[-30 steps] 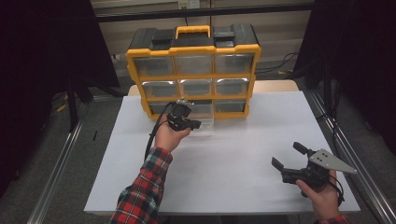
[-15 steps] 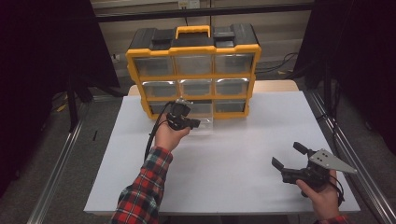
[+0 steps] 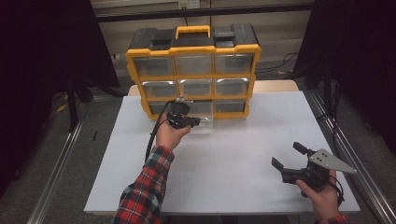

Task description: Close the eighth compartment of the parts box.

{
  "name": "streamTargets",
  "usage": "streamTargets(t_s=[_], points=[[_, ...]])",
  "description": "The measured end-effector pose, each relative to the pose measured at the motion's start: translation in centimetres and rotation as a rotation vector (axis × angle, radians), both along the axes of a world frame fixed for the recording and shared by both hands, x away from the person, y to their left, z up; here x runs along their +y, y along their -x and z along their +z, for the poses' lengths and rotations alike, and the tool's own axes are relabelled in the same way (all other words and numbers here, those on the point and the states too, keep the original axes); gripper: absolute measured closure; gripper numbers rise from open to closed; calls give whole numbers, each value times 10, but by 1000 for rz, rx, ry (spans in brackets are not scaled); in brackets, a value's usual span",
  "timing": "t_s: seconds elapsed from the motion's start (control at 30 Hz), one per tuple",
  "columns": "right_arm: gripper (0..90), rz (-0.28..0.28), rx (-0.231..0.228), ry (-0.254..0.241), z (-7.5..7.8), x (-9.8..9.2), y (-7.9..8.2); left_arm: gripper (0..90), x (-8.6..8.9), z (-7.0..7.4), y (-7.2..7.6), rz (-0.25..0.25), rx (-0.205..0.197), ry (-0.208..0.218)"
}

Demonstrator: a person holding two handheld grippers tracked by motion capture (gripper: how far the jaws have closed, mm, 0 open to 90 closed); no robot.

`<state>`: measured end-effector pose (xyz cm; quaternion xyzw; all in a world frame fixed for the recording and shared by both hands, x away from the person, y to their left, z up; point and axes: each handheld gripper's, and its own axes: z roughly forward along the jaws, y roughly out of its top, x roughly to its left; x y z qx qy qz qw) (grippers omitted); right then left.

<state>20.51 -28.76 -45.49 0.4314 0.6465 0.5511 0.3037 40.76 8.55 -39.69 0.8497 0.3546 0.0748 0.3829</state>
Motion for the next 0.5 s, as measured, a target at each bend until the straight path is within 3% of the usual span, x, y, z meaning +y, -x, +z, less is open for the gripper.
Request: streamTargets(t_s=[0.07,0.5], points=[[10,1,-1,-1,0,0,0,900,-1,-1,-1,7,-3,17],[9,2,2,-3,0,0,0,900,-4,0,-5,27,-17,4]])
